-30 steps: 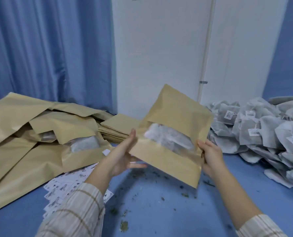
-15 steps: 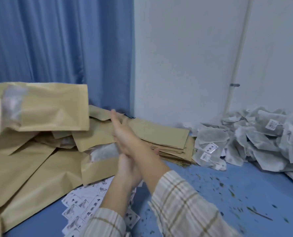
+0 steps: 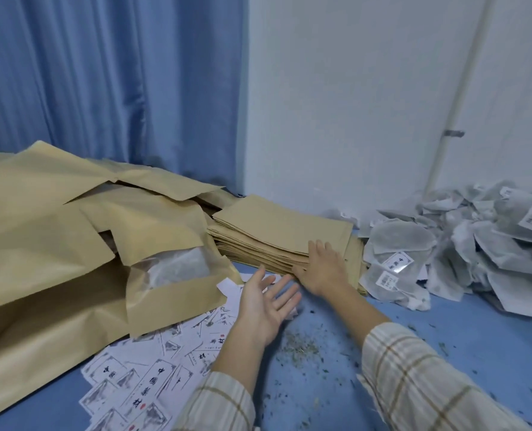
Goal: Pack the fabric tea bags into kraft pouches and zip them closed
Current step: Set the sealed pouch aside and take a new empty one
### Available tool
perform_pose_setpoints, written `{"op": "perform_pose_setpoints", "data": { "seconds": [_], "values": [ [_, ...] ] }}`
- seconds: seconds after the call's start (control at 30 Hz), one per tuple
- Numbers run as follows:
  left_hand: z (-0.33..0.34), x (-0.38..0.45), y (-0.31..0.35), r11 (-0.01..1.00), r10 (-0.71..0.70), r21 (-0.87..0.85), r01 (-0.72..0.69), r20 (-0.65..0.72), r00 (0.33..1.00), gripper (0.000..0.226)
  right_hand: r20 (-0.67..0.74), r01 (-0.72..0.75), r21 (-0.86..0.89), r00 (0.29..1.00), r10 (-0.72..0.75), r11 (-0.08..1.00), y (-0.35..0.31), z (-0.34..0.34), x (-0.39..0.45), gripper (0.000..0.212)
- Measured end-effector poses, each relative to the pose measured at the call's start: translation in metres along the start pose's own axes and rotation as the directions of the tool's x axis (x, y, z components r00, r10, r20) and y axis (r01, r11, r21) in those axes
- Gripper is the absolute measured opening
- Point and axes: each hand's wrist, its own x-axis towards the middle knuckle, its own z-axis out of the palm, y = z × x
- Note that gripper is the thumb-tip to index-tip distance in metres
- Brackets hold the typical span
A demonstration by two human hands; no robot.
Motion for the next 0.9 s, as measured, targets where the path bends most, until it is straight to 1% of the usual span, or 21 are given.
{"op": "perform_pose_setpoints", "data": {
  "seconds": [0.07, 0.1, 0.13, 0.17, 0.2, 0.23, 0.27, 0.33, 0.43, 0.5, 0.57, 0.6, 0.63, 0.7, 0.73, 0.77, 0.8, 0.83, 0.87, 0.9],
  "values": [
    [-0.001, 0.007, -0.002, 1.000, -0.007, -0.011, 0.007, -0.007, 1.000, 0.043, 0.032, -0.023, -0.078, 0.999, 0.025, 0.997, 0.012, 0.006, 0.001, 0.069],
    [-0.002, 0.009, -0.004, 1.000, -0.010, -0.020, 0.010, -0.012, 1.000, 0.044, 0.008, -0.021, -0.119, 1.000, 0.022, 0.993, 0.016, 0.007, 0.000, 0.066],
    [-0.001, 0.011, -0.007, 1.000, -0.017, -0.024, 0.016, -0.016, 1.000, 0.045, -0.052, 0.000, -0.161, 0.999, -0.008, 0.987, 0.020, 0.008, -0.004, 0.060],
    [-0.001, 0.012, -0.010, 0.999, -0.025, -0.026, 0.025, -0.017, 1.000, 0.046, -0.158, 0.045, -0.194, 0.984, -0.076, 0.980, 0.022, 0.006, -0.010, 0.051],
    [0.000, 0.013, -0.012, 0.999, -0.032, -0.027, 0.032, -0.014, 0.999, 0.047, -0.278, 0.116, -0.241, 0.943, -0.183, 0.964, 0.023, 0.003, -0.017, 0.038],
    [0.002, 0.013, -0.014, 0.999, -0.036, -0.026, 0.036, -0.009, 0.999, 0.049, -0.359, 0.184, -0.282, 0.890, -0.281, 0.942, 0.024, 0.000, -0.024, 0.029],
    [0.004, 0.012, -0.016, 0.999, -0.036, -0.022, 0.036, -0.007, 0.999, 0.051, -0.440, 0.247, -0.300, 0.821, -0.363, 0.921, 0.026, -0.004, -0.030, 0.031],
    [0.009, 0.012, -0.020, 1.000, -0.028, -0.012, 0.028, -0.010, 1.000, 0.055, -0.538, 0.333, -0.298, 0.715, -0.446, 0.894, 0.031, -0.010, -0.044, 0.035],
    [0.019, 0.005, -0.026, 0.999, -0.009, -0.051, 0.010, 0.014, 1.000, 0.058, -0.652, 0.456, -0.298, 0.544, -0.528, 0.839, 0.040, -0.011, -0.066, 0.023],
    [0.026, -0.003, -0.028, 0.998, 0.009, -0.066, -0.002, 0.103, 0.995, 0.053, -0.705, 0.524, -0.314, 0.429, -0.564, 0.792, 0.046, -0.013, -0.086, 0.014],
    [0.032, -0.011, -0.031, 0.999, 0.005, -0.034, 0.001, 0.179, 0.984, 0.046, -0.716, 0.586, -0.351, 0.335, -0.613, 0.730, 0.050, -0.015, -0.109, 0.010],
    [0.035, -0.016, -0.033, 1.000, 0.008, -0.009, -0.007, 0.172, 0.985, 0.042, -0.711, 0.604, -0.373, 0.302, -0.635, 0.705, 0.053, -0.016, -0.120, 0.010],
    [0.040, -0.020, -0.036, 0.999, 0.030, 0.029, -0.034, 0.136, 0.990, 0.037, -0.707, 0.612, -0.388, 0.282, -0.649, 0.689, 0.056, -0.017, -0.130, 0.011],
    [0.050, -0.032, -0.045, 0.977, 0.128, 0.163, -0.135, 0.056, 0.990, 0.032, -0.705, 0.609, -0.400, 0.273, -0.655, 0.684, 0.064, -0.020, -0.146, 0.012],
    [0.056, -0.040, -0.051, 0.948, 0.194, 0.246, -0.202, 0.056, 0.979, 0.036, -0.701, 0.610, -0.391, 0.287, -0.653, 0.689, 0.069, -0.023, -0.154, 0.009],
    [0.060, -0.046, -0.056, 0.907, 0.263, 0.322, -0.271, 0.070, 0.962, 0.040, -0.696, 0.617, -0.367, 0.315, -0.645, 0.696, 0.072, -0.026, -0.161, 0.007],
    [0.063, -0.052, -0.061, 0.847, 0.333, 0.406, -0.344, 0.099, 0.938, 0.042, -0.688, 0.622, -0.322, 0.365, -0.627, 0.714, 0.075, -0.029, -0.169, 0.007],
    [0.065, -0.057, -0.064, 0.752, 0.407, 0.510, -0.418, 0.139, 0.903, 0.042, -0.677, 0.616, -0.248, 0.442, -0.589, 0.748, 0.078, -0.032, -0.177, 0.010],
    [0.067, -0.063, -0.066, 0.600, 0.481, 0.637, -0.483, 0.195, 0.855, 0.042, -0.664, 0.590, -0.138, 0.541, -0.516, 0.796, 0.079, -0.036, -0.186, 0.014],
    [0.068, -0.069, -0.067, 0.395, 0.536, 0.751, -0.528, 0.278, 0.797, 0.046, -0.651, 0.536, 0.017, 0.646, -0.398, 0.844, 0.079, -0.041, -0.196, 0.016]
  ]
}}
